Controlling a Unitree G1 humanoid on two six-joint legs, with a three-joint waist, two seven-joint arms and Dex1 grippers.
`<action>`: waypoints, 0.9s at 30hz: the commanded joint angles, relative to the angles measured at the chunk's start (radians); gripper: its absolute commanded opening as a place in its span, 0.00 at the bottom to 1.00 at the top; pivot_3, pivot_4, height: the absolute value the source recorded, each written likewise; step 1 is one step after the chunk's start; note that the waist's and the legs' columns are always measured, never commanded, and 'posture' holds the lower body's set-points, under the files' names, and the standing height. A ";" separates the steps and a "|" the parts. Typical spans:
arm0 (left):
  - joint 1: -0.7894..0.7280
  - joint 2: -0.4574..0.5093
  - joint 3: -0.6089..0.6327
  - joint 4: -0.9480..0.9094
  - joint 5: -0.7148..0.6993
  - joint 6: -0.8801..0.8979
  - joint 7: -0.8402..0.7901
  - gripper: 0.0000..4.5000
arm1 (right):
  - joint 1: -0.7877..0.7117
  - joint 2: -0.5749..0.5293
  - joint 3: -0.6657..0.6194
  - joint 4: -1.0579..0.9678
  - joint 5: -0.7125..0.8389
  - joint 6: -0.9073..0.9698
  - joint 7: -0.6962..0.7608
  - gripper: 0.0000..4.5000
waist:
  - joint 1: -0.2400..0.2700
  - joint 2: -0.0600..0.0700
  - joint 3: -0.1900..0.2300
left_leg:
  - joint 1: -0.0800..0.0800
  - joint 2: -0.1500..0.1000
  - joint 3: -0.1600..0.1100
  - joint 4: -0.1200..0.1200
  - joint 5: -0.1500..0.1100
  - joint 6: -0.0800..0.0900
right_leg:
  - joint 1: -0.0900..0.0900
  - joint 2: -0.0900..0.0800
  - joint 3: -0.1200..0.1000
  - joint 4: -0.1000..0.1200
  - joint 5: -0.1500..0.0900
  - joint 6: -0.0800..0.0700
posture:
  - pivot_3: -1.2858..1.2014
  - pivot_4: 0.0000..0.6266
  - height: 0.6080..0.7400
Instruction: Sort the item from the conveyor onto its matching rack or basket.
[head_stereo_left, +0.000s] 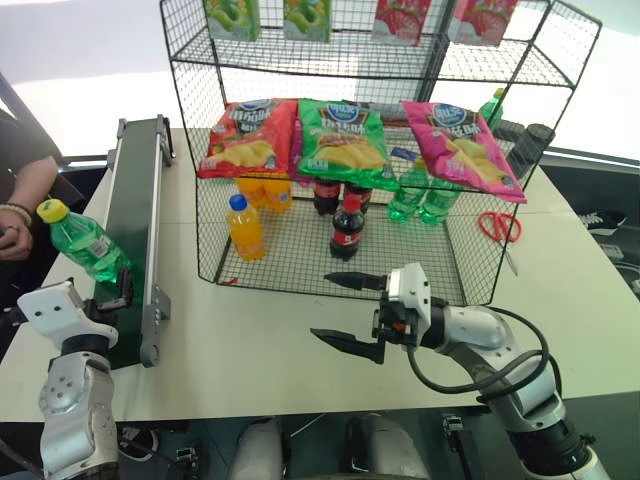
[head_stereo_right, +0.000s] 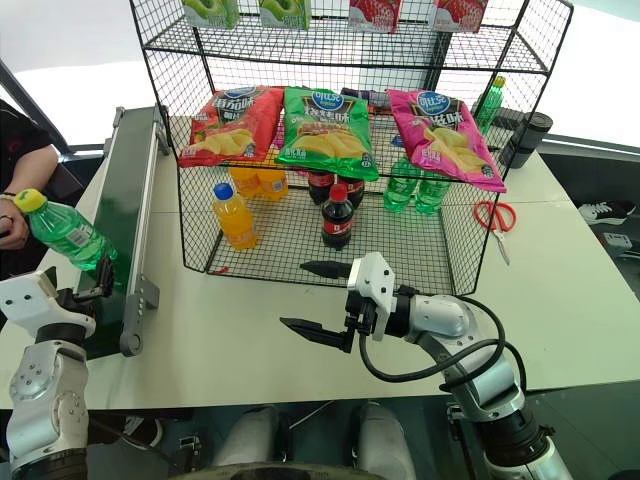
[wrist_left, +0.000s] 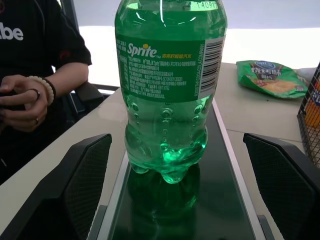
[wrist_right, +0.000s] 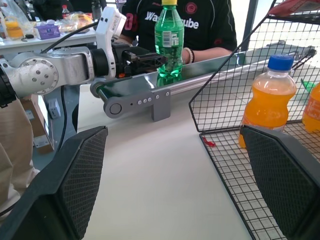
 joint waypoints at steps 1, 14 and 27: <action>-0.003 0.006 0.021 -0.021 -0.006 -0.026 0.006 1.00 | -0.010 0.003 -0.004 -0.048 0.025 -0.004 0.005 0.98 | 0.000 0.000 0.000 | 0.000 0.000 0.000 0.000 0.000 0.000 | 0.000 0.000 0.000 0.000 0.000 0.000 | 0.52 0.24 0.97; 0.002 0.005 0.024 -0.016 -0.009 -0.041 0.011 0.83 | -0.015 0.005 -0.006 -0.039 0.027 -0.003 0.012 1.00 | 0.000 0.000 0.000 | 0.000 0.000 0.000 0.000 0.000 0.000 | 0.000 0.000 0.000 0.000 0.000 0.000 | 0.52 0.24 0.97; 0.029 0.208 -0.021 -0.248 -0.110 0.044 -0.223 0.62 | -0.054 -0.010 -0.077 -0.009 0.025 -0.013 -0.013 1.00 | 0.001 -0.003 0.004 | -0.002 0.000 -0.001 0.000 0.000 0.000 | -0.001 0.000 -0.001 -0.001 0.000 0.000 | 0.52 0.24 0.97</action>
